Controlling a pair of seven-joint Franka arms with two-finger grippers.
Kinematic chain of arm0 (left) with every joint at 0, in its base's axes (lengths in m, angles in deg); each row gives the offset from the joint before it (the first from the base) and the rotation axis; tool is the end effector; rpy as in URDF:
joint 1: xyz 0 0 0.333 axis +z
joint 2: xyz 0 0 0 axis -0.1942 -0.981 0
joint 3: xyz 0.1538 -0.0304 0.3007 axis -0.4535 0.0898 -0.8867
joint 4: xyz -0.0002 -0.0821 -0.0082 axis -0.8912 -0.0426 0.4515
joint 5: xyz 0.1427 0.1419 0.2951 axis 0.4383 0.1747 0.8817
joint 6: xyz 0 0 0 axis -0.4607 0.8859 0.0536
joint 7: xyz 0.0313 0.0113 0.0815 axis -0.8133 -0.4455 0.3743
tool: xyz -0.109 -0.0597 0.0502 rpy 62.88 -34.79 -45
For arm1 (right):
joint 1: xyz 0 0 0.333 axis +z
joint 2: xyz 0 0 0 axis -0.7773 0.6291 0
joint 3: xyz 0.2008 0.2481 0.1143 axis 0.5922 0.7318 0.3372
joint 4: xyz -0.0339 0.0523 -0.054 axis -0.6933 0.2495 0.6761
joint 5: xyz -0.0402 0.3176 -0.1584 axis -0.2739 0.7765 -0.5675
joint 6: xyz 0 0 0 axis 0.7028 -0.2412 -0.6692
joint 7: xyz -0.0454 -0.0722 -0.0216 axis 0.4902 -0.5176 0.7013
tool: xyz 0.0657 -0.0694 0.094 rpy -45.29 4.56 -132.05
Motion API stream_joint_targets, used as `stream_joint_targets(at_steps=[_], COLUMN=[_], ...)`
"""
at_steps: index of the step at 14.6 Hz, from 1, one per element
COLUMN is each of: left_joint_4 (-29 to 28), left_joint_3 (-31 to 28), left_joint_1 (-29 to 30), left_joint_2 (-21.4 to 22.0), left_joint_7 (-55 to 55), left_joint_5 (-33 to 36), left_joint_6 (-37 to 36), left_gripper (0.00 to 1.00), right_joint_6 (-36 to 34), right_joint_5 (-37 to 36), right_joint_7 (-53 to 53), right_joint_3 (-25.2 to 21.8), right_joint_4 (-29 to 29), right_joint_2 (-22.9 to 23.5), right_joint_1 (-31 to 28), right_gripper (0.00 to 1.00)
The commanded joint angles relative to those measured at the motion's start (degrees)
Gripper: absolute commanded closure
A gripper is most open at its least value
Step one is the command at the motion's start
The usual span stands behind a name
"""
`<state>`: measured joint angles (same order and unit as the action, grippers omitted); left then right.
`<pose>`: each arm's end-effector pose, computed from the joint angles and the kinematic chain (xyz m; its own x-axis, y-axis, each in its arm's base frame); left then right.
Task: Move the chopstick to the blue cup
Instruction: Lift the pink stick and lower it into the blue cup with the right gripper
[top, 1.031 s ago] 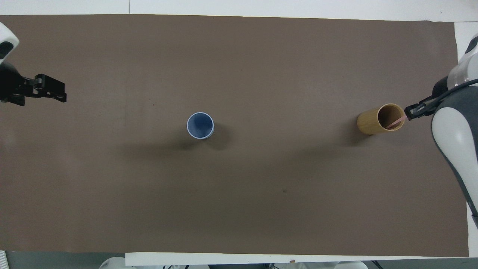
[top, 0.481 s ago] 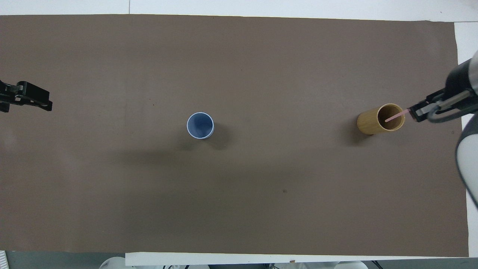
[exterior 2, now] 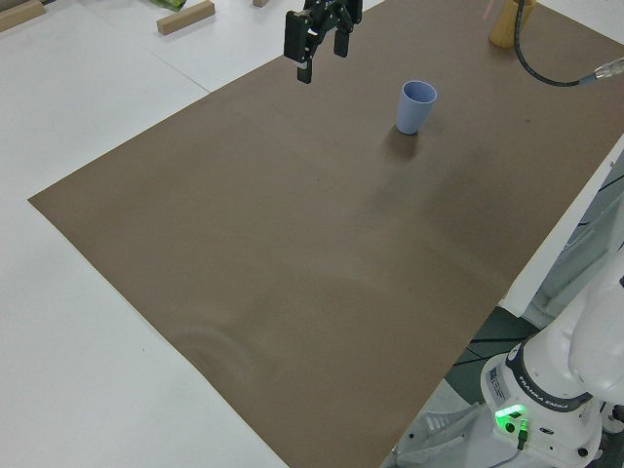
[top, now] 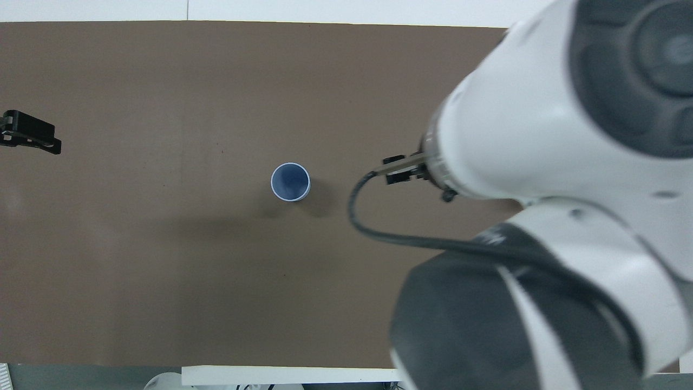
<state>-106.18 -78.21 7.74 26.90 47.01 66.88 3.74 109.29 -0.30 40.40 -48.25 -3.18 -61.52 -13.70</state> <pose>0.5142 -0.0248 0.6044 0.9976 -0.0195 -0.0667 -0.0199 -0.9998 -0.0068 0.4658 0.3254 0.6532 0.9855 0.1423 0.0924 0.1445 -0.9893 -0.0175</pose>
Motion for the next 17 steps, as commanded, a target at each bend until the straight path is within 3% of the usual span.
stream_joint_targets(at_steps=[1, 4, 17], left_joint_4=[0.4, 0.4, -0.6], left_joint_3=[-0.9, -0.9, -0.9], left_joint_1=[0.6, 0.5, 0.6], left_joint_2=[0.5, 0.4, 1.1], left_joint_7=[0.1, 0.1, -2.7], left_joint_5=[-1.2, -1.2, -3.0], left_joint_6=[1.2, 1.8, 1.0], left_gripper=[0.0, 0.0, 0.0], right_joint_6=[3.4, 8.1, 15.8], right_joint_5=[0.6, 0.3, -2.6], right_joint_7=[12.8, 21.3, 20.0], right_joint_3=[1.3, 2.6, 2.6], right_joint_4=[-8.1, -8.7, 0.0], right_joint_2=[8.7, 11.4, 9.5], right_joint_1=[4.9, 8.3, 8.5], right_gripper=[1.0, 1.0, 0.97])
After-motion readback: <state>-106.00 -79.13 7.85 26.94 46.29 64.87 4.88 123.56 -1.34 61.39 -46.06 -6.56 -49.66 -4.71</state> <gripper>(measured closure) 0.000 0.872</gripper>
